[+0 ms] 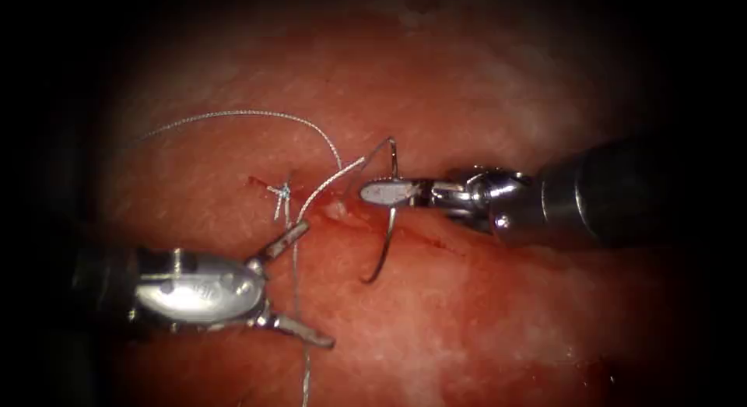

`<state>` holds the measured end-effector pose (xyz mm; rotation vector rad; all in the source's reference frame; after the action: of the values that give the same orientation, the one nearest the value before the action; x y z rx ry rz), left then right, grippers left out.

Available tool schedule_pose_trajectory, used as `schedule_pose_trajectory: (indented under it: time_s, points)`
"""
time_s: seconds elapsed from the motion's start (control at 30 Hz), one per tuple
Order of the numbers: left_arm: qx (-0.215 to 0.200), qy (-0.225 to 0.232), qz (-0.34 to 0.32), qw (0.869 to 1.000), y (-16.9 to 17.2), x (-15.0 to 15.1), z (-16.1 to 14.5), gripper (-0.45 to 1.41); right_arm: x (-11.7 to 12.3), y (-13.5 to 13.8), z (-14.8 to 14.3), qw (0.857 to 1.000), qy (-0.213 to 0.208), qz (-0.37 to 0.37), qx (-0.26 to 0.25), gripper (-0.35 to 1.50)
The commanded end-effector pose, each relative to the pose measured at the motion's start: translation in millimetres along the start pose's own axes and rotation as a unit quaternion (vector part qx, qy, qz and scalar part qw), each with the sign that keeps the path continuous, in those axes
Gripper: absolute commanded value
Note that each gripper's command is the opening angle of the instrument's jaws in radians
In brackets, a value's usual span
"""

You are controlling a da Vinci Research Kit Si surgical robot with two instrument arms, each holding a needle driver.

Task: Wound Closure

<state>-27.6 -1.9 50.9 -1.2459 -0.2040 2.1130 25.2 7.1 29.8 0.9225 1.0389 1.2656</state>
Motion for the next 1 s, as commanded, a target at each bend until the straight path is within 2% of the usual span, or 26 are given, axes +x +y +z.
schedule_pose_trajectory:
  time_s: [0.03,0.2,0.4,0.6,0.7,0.77,0.87,0.9,1.0]
  points:
    - [0.014,-0.010,-0.026,1.000,0.6,-1.3,0.2,0.86,-1.3,0.1,0.7,1.000,-0.002,0.001,0.001,-0.35]
    - [0.045,-0.043,-0.090,0.994,-1.1,-3.9,0.7,0.68,-1.3,0.0,0.7,1.000,0.000,-0.004,0.003,-0.35]
    - [0.076,-0.094,-0.135,0.983,-3.7,-9.5,4.5,0.66,-1.4,-0.3,1.1,1.000,0.001,-0.010,0.003,-0.35]
    - [0.078,-0.116,-0.150,0.979,-4.9,-11.9,5.9,0.64,-1.5,-0.3,1.1,1.000,0.001,-0.010,0.003,-0.35]
    - [0.064,-0.123,-0.152,0.979,-5.0,-12.6,6.1,0.46,-1.5,-0.3,1.1,1.000,0.001,-0.010,0.003,-0.35]
    - [0.055,-0.128,-0.153,0.978,-4.9,-12.7,6.2,0.24,-1.5,-0.3,1.1,1.000,0.001,-0.013,0.002,-0.35]
    - [0.046,-0.131,-0.154,0.978,-4.7,-12.7,6.2,-0.38,-1.5,-0.3,1.1,1.000,0.001,-0.013,0.002,-0.35]
    - [0.043,-0.131,-0.154,0.978,-4.6,-12.6,6.0,-0.45,-1.4,-0.3,1.1,1.000,0.001,-0.013,0.002,-0.35]
    - [0.040,-0.132,-0.144,0.980,-4.3,-12.3,5.7,-0.45,-1.4,-0.3,1.1,1.000,0.001,-0.015,0.002,-0.35]
